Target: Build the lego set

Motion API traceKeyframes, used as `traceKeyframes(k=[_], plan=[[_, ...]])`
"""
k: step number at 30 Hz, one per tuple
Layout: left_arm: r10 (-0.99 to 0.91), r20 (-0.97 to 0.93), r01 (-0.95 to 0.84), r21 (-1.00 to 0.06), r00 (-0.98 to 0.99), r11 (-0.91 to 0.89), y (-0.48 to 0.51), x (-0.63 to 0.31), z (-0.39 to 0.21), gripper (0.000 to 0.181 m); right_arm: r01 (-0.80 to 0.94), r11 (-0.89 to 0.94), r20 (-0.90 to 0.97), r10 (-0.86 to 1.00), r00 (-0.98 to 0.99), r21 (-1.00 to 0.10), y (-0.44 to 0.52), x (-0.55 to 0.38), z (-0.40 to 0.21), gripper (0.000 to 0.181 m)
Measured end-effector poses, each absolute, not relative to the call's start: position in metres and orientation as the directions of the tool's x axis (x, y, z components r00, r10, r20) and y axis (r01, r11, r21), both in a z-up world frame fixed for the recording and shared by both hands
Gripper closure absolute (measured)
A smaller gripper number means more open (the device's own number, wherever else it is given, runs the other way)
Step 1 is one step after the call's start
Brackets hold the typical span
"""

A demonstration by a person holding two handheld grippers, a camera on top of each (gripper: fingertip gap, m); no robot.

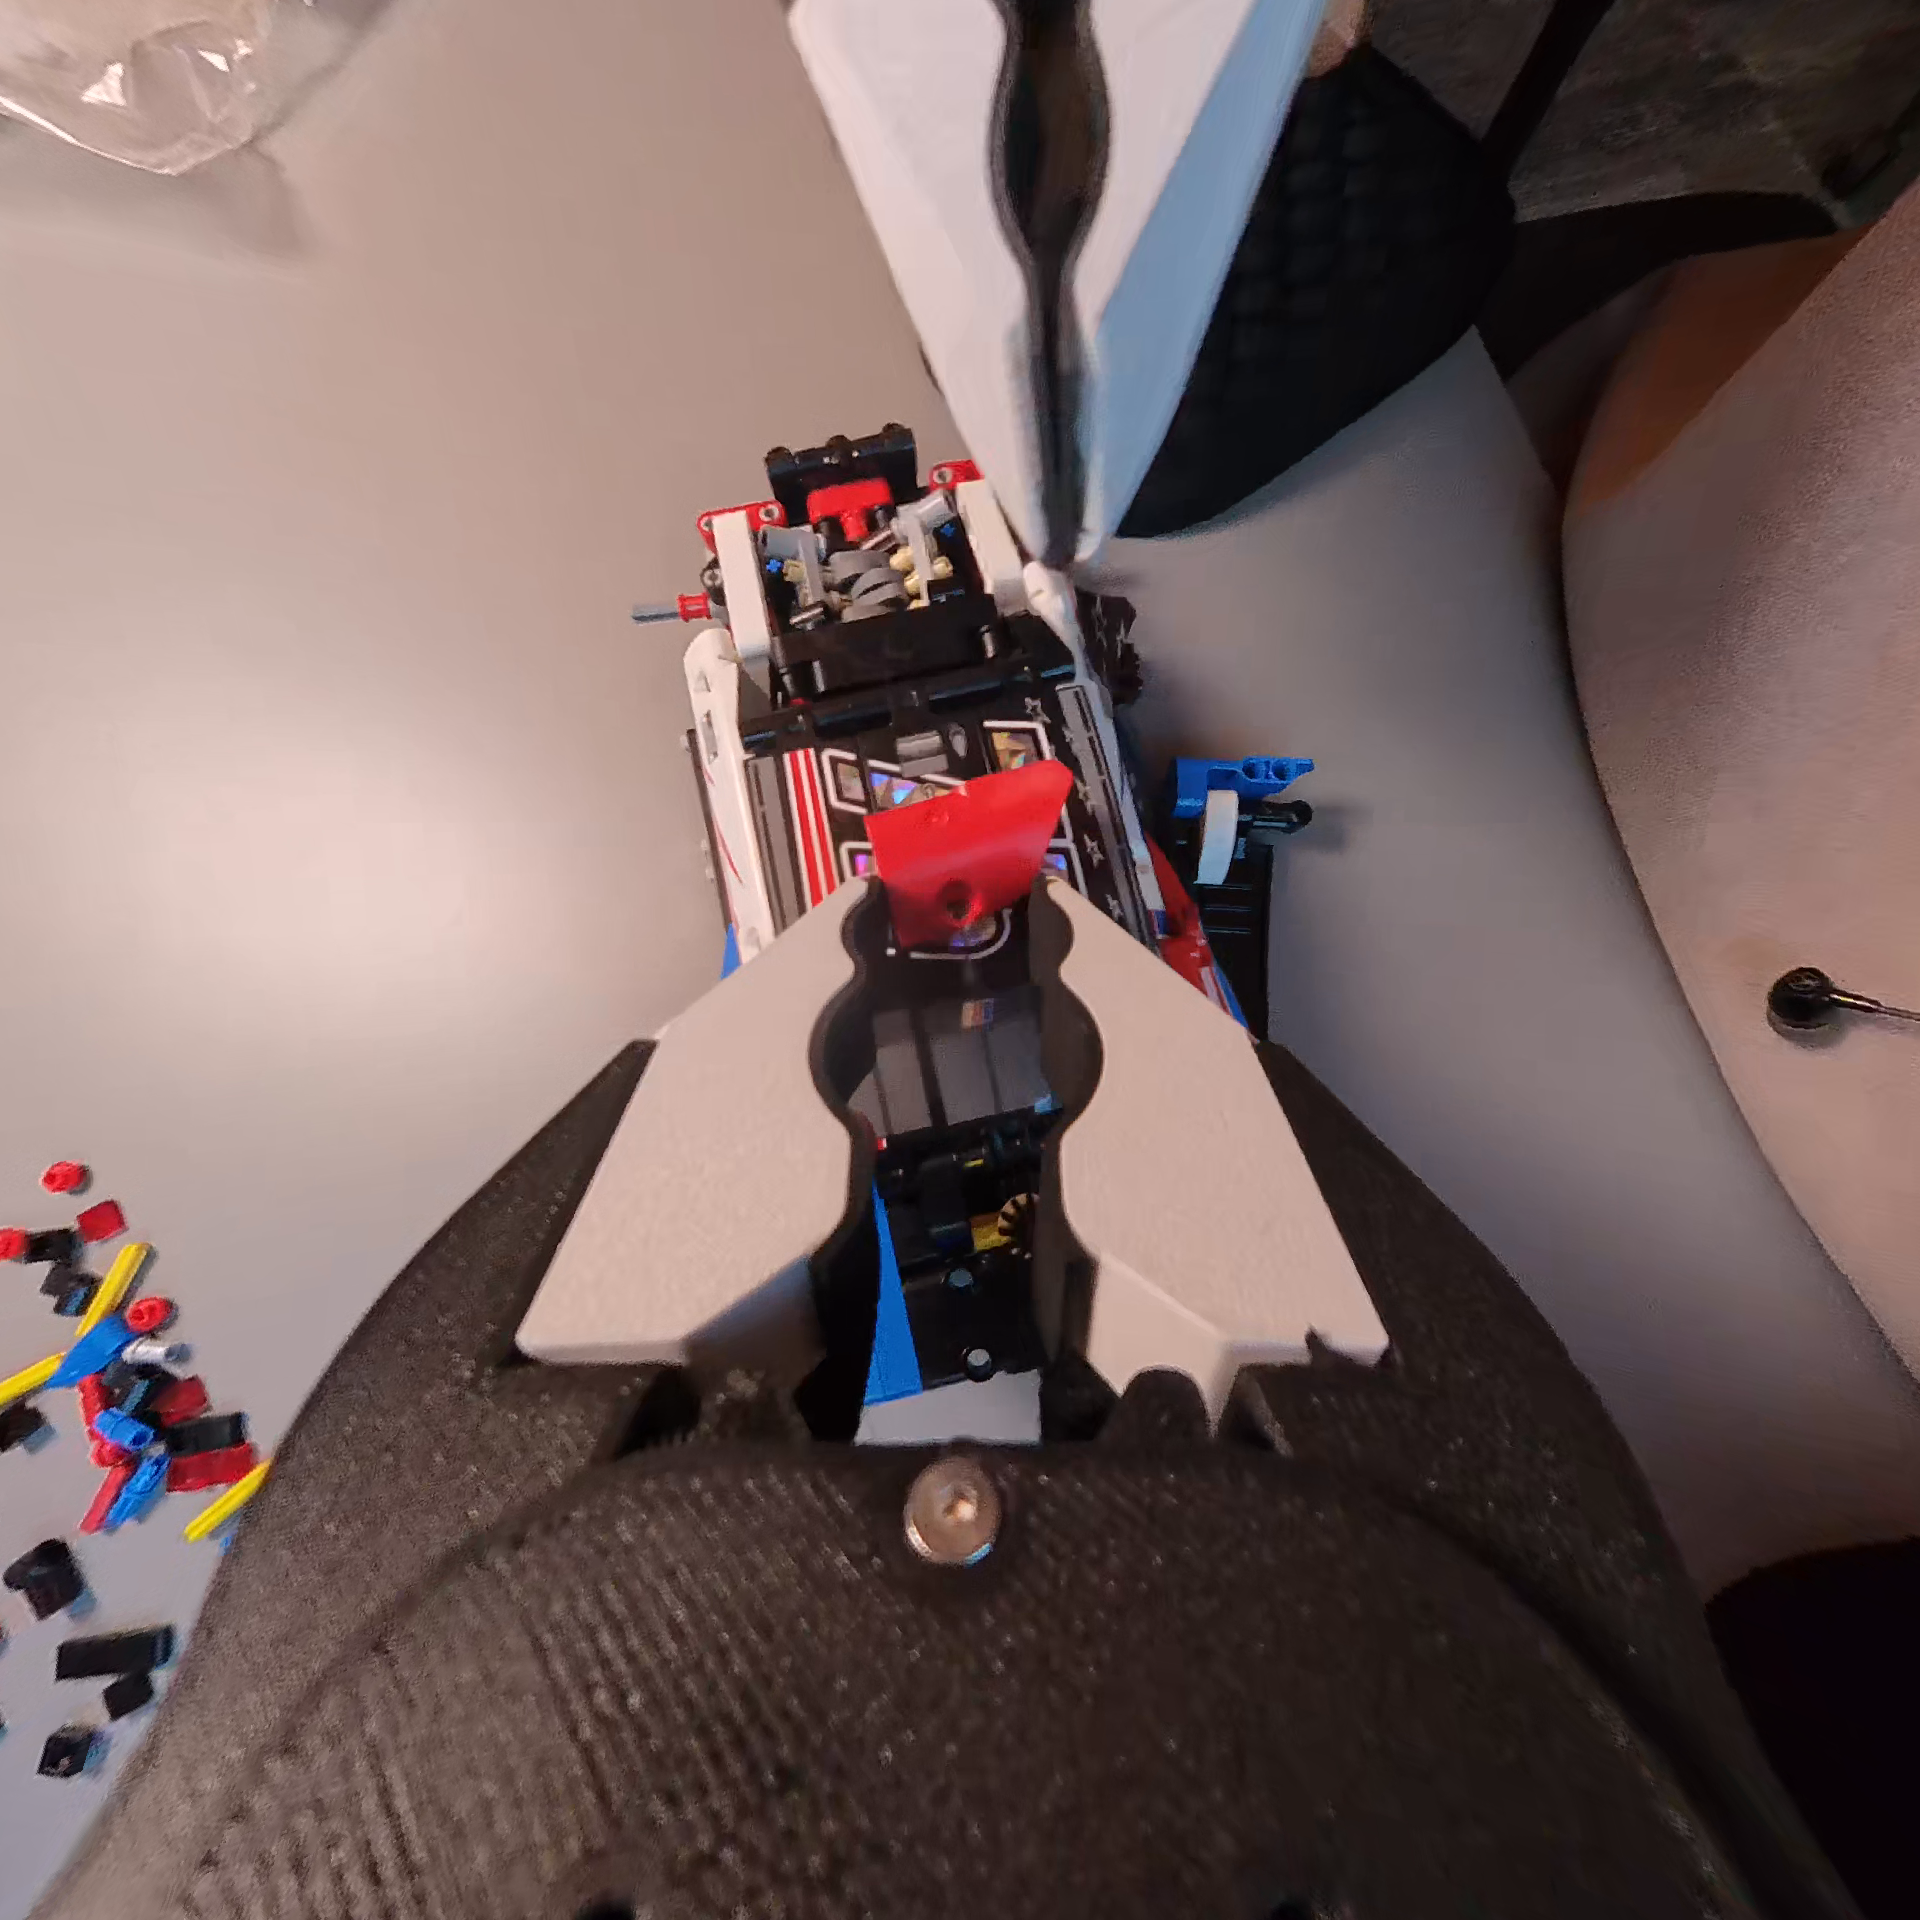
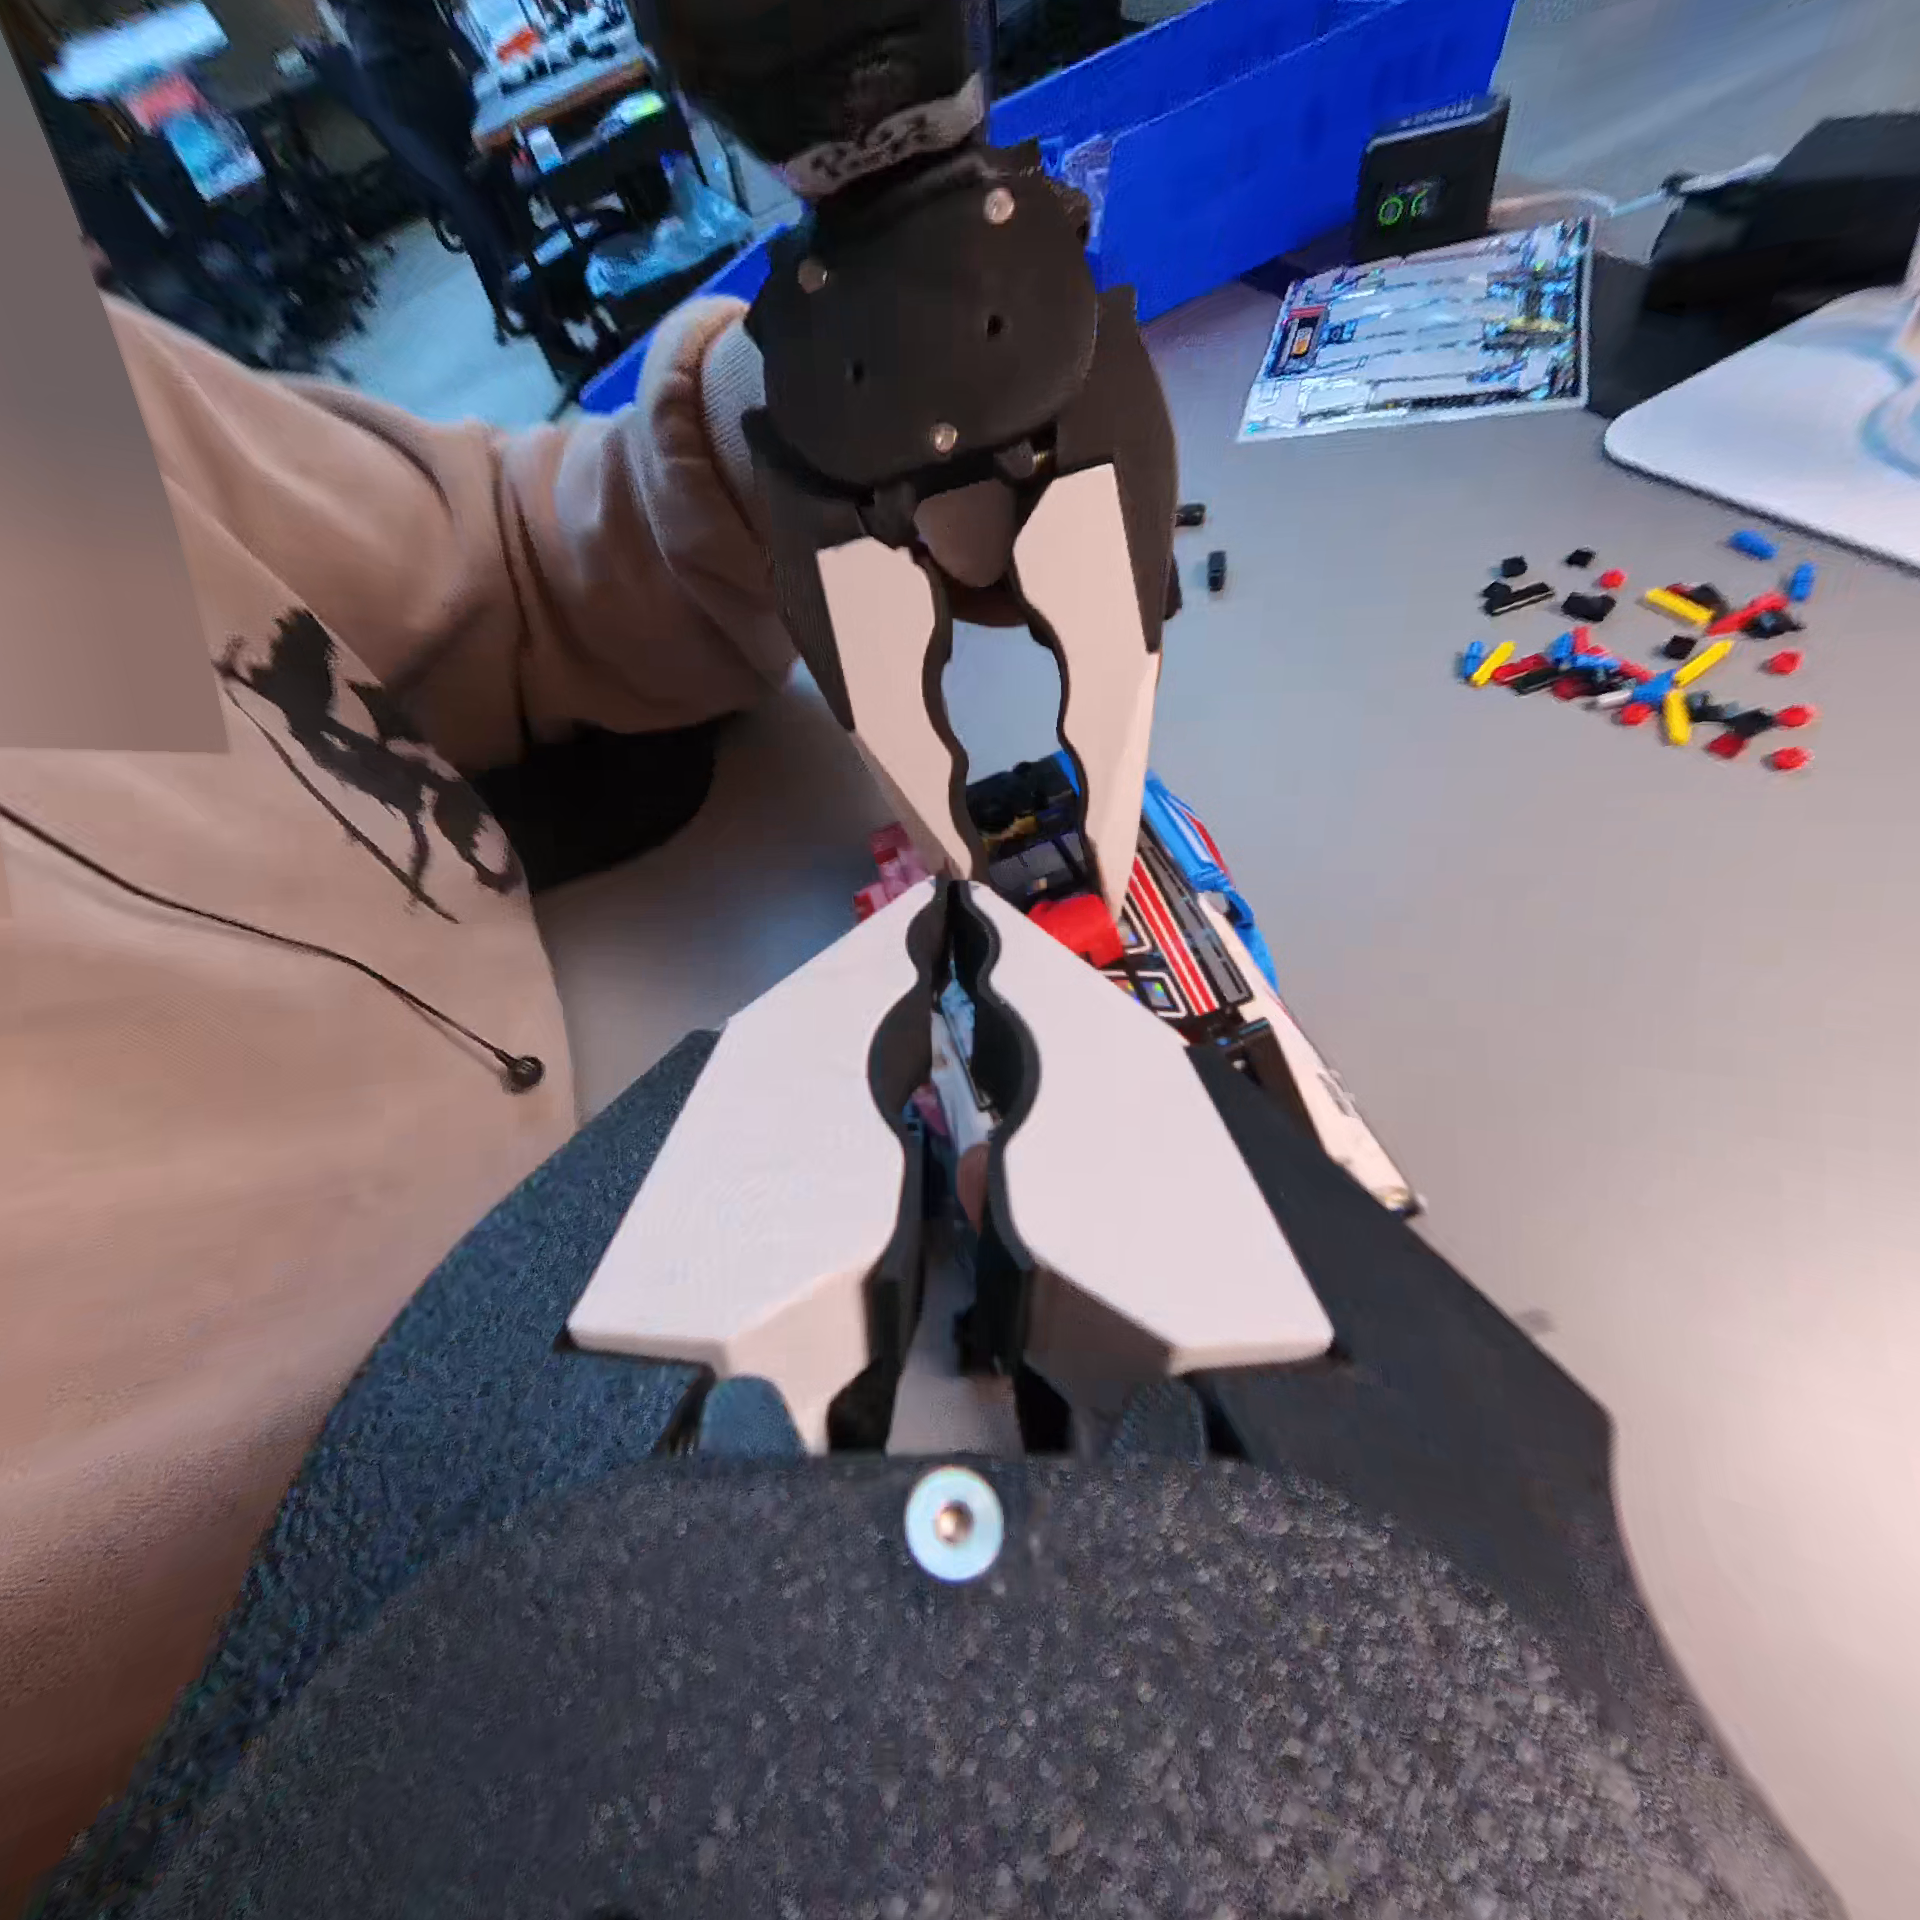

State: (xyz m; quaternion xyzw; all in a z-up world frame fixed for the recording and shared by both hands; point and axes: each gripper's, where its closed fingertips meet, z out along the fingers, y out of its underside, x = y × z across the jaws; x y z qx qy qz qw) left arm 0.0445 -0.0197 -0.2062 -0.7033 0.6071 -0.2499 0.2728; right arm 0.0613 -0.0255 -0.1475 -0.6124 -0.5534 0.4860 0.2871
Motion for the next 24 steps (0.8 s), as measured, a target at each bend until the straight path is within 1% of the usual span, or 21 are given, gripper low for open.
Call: traceKeyframes(k=[2, 3, 6, 9, 13, 24], plan=[[-0.993, 0.042, -0.714, -0.691, 0.113, -0.111, -0.023, 0.047, -0.206, 0.156, 0.402, -0.360, -0.432, 0.896, -0.100, -0.842, -0.025, 0.057, -0.142, 0.181], [-0.994, 0.048, -0.712, -0.694, 0.100, -0.105, -0.024, 0.048, -0.206, 0.156, 0.429, -0.398, -0.483, 0.870, -0.104, -0.811, -0.025, 0.056, -0.144, 0.181], [-0.996, 0.047, -0.706, -0.703, 0.072, -0.084, -0.026, 0.048, -0.206, 0.156, 0.481, -0.464, -0.565, 0.821, -0.082, -0.744, -0.021, 0.053, -0.156, 0.181], [-0.997, 0.039, -0.702, -0.709, 0.067, -0.074, -0.027, 0.048, -0.206, 0.156, 0.488, -0.524, -0.631, 0.772, -0.075, -0.699, -0.021, 0.050, -0.165, 0.181], [-0.998, 0.023, -0.703, -0.708, 0.063, -0.061, -0.026, 0.049, -0.206, 0.156, 0.460, -0.572, -0.665, 0.744, -0.057, -0.679, -0.019, 0.047, -0.170, 0.181], [-0.996, 0.012, -0.700, -0.711, 0.091, -0.072, -0.024, 0.051, -0.206, 0.156, 0.439, -0.598, -0.670, 0.742, -0.014, -0.671, -0.014, 0.047, -0.176, 0.181]])
